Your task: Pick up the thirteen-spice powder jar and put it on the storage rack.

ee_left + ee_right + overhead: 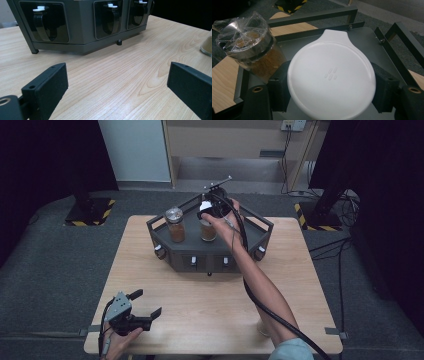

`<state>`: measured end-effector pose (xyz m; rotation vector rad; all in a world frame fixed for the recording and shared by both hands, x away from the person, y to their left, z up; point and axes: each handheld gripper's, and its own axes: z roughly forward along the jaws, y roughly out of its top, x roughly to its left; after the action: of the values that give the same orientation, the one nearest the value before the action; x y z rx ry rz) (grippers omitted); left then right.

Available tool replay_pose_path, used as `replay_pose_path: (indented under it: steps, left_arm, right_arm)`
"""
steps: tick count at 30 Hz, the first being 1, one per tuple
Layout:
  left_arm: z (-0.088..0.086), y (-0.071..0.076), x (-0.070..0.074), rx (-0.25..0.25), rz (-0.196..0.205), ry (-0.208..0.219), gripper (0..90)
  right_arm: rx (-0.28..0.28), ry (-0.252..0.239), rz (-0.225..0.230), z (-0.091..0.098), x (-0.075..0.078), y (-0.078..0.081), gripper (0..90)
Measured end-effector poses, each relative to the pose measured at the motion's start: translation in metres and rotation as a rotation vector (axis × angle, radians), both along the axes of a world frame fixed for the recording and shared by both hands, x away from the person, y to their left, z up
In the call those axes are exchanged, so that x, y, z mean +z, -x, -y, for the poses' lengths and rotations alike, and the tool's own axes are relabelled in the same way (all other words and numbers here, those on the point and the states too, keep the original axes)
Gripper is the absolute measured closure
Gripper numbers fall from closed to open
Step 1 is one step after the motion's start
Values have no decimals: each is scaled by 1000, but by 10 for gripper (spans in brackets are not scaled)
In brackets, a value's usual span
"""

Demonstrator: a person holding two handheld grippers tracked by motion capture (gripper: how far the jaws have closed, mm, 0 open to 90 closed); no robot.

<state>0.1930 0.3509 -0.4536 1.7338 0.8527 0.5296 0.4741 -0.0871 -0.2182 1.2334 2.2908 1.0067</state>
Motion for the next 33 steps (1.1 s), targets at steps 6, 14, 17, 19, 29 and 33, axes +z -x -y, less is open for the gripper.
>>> replay_pose_path:
  steps: [6, 14, 17, 19, 29, 33]
  left_arm:
    - [0, 0, 0, 0, 1, 0, 23]
    - [0, 0, 0, -1, 0, -3, 23]
    - [1, 0, 0, -1, 0, -3, 23]
    - [1, 0, 0, -1, 1, -2, 23]
    - [1, -1, 0, -5, 1, -6, 22]
    - [2, 0, 0, -5, 2, -8, 22]
  right_arm:
    - [-2, -25, 9, 2, 0, 3, 214]
    - [7, -81, 86, 20, 21, 24, 108]
    - [18, -84, 106, 27, 28, 31, 102]
    - [31, -88, 122, 34, 33, 38, 101]
    - [99, -92, 187, 80, 43, 80, 88]
    - [112, -99, 200, 100, 37, 97, 84]
